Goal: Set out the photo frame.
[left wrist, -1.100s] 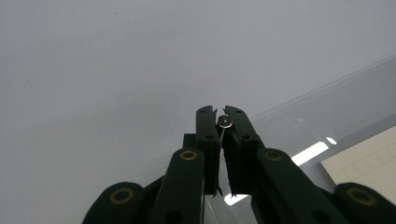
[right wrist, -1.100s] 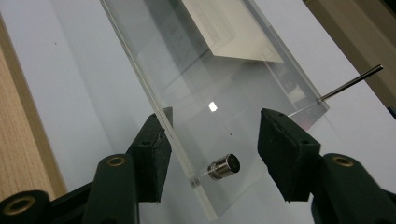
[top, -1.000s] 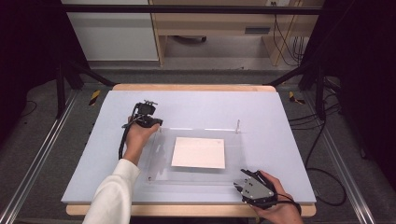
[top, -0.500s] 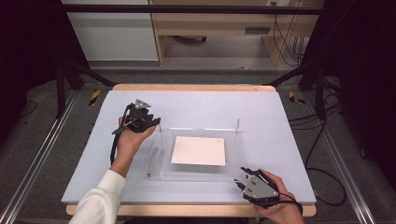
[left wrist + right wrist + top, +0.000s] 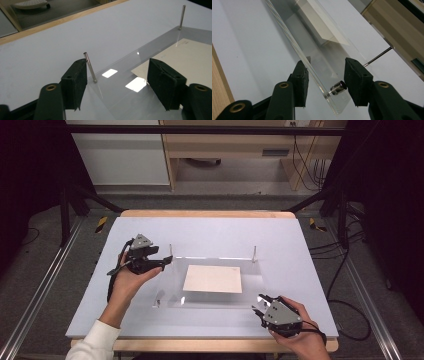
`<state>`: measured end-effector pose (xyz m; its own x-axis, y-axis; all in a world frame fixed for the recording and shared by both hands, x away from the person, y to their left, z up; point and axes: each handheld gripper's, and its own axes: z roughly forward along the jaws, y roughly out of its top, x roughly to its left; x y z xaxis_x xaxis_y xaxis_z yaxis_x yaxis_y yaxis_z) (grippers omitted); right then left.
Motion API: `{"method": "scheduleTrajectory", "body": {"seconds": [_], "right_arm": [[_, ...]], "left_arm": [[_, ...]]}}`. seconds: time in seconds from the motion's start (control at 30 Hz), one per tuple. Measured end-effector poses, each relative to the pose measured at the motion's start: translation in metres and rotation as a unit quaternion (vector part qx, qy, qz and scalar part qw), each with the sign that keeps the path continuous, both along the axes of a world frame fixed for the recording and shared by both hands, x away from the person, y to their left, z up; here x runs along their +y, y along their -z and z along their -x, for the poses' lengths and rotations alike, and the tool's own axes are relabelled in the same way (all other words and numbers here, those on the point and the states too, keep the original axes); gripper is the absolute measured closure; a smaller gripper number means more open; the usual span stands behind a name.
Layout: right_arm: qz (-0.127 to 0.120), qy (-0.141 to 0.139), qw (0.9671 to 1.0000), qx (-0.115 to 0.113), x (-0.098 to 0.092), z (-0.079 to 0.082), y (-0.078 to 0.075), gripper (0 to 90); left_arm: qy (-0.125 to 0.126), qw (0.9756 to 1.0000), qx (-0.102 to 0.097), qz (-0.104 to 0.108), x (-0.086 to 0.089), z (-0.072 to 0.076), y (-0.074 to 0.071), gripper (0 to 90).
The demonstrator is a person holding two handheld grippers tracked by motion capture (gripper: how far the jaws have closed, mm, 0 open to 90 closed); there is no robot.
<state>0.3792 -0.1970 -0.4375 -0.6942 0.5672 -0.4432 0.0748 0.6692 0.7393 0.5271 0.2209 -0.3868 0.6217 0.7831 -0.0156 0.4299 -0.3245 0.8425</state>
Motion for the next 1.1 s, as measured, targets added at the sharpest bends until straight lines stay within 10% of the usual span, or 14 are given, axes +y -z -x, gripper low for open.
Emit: {"method": "scheduleTrajectory", "body": {"seconds": [0.77, 1.1], "right_arm": [[-0.027, 0.002, 0.9982, 0.054, -0.003, -0.026, -0.046, 58.8], [-0.040, 0.006, 0.9967, 0.070, -0.005, -0.036, -0.059, 59.4]], "left_arm": [[-0.008, 0.9995, -0.004, 0.029, 0.026, 0.015, -0.024, 13.1], [0.017, 0.9996, -0.021, -0.004, 0.017, 0.020, -0.039, 14.5]]}}
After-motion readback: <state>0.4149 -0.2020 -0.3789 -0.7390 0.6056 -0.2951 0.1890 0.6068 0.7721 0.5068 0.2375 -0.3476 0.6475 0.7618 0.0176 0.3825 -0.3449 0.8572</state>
